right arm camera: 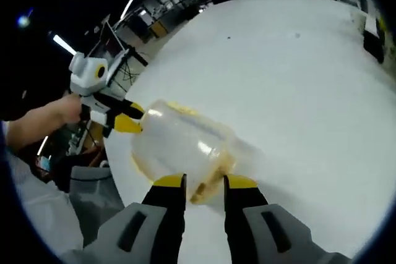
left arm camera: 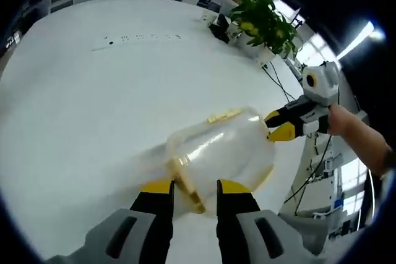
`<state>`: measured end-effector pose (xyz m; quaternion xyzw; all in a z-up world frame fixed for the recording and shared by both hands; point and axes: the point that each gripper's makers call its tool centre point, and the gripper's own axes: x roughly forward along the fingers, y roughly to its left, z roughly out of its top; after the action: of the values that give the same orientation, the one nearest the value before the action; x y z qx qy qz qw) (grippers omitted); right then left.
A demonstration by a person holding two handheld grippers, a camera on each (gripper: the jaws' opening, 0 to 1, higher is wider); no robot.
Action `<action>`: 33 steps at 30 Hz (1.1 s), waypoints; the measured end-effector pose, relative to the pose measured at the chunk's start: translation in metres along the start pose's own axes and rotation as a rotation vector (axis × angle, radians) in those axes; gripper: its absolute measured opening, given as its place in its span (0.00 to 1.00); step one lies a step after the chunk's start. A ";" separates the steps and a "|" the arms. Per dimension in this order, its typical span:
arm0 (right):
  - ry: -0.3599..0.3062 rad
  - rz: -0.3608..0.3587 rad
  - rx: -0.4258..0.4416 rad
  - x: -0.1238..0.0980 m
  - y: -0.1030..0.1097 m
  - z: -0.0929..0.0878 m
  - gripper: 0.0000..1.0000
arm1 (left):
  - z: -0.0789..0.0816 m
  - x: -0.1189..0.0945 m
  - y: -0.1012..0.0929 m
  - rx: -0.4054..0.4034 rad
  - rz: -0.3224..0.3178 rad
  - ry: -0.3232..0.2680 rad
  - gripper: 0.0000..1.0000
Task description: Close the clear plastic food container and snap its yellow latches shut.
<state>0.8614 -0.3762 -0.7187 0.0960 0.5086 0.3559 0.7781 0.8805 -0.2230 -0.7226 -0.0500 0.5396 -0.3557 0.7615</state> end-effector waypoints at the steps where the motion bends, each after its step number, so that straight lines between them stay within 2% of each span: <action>1: 0.002 0.005 0.003 0.000 0.000 0.000 0.20 | 0.000 0.000 0.001 -0.007 -0.007 -0.001 0.19; 11: -0.010 0.044 0.048 0.001 -0.002 0.000 0.18 | 0.000 0.001 0.001 -0.019 -0.045 0.001 0.19; 16: -0.019 0.056 0.062 0.001 -0.001 -0.001 0.18 | -0.002 0.002 0.002 -0.062 -0.071 0.001 0.19; 22: -0.020 0.079 0.084 0.002 -0.002 -0.002 0.17 | -0.002 0.002 0.000 -0.048 -0.081 0.006 0.18; 23: -0.052 0.063 0.122 0.007 -0.004 0.003 0.18 | -0.002 0.000 0.000 -0.050 -0.084 0.008 0.18; 24: -0.032 0.094 0.123 0.007 -0.001 0.001 0.19 | -0.002 0.001 0.000 -0.048 -0.086 0.008 0.18; 31: -0.032 0.105 0.092 0.010 -0.003 0.004 0.19 | -0.001 0.001 0.003 -0.051 -0.118 0.018 0.16; 33: -0.038 0.108 0.091 0.010 -0.004 0.005 0.19 | -0.003 0.001 0.007 -0.106 -0.162 0.012 0.15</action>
<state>0.8697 -0.3715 -0.7255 0.1653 0.5035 0.3721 0.7621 0.8812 -0.2175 -0.7284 -0.1314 0.5563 -0.3874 0.7233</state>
